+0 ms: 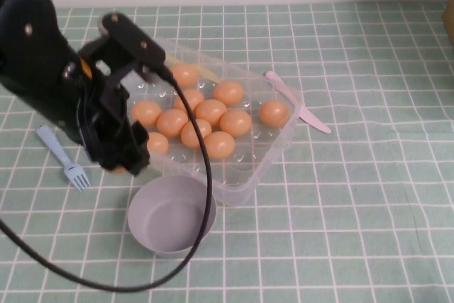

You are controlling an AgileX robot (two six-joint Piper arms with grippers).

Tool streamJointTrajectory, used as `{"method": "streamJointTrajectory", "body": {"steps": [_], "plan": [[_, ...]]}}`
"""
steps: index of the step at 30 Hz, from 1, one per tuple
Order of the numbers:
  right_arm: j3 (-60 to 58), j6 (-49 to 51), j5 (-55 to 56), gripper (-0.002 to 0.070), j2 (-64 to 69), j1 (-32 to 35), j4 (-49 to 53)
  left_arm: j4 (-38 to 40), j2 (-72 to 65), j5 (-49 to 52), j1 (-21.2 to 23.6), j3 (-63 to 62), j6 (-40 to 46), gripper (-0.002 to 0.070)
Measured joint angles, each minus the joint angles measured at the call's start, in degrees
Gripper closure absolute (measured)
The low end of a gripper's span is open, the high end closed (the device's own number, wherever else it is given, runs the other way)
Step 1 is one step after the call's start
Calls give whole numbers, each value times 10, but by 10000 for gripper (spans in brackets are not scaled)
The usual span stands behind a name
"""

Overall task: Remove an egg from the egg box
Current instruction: Place the egg in the bowl

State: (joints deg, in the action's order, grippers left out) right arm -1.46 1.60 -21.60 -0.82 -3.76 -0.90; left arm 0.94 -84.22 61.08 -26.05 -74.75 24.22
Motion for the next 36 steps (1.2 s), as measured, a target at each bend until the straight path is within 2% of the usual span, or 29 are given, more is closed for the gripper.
{"method": "streamJointTrajectory", "body": {"steps": [5, 14, 36], "plan": [[0, 0, 0, 694, 0, 0, 0, 43, 5, -21, 0, 70, -1, 323], [0, 0, 0, 694, 0, 0, 0, 103, 1, -156, -5, 155, 10, 323], [0, 0, 0, 694, 0, 0, 0, 121, -97, -216, -5, 162, 39, 323]]}}
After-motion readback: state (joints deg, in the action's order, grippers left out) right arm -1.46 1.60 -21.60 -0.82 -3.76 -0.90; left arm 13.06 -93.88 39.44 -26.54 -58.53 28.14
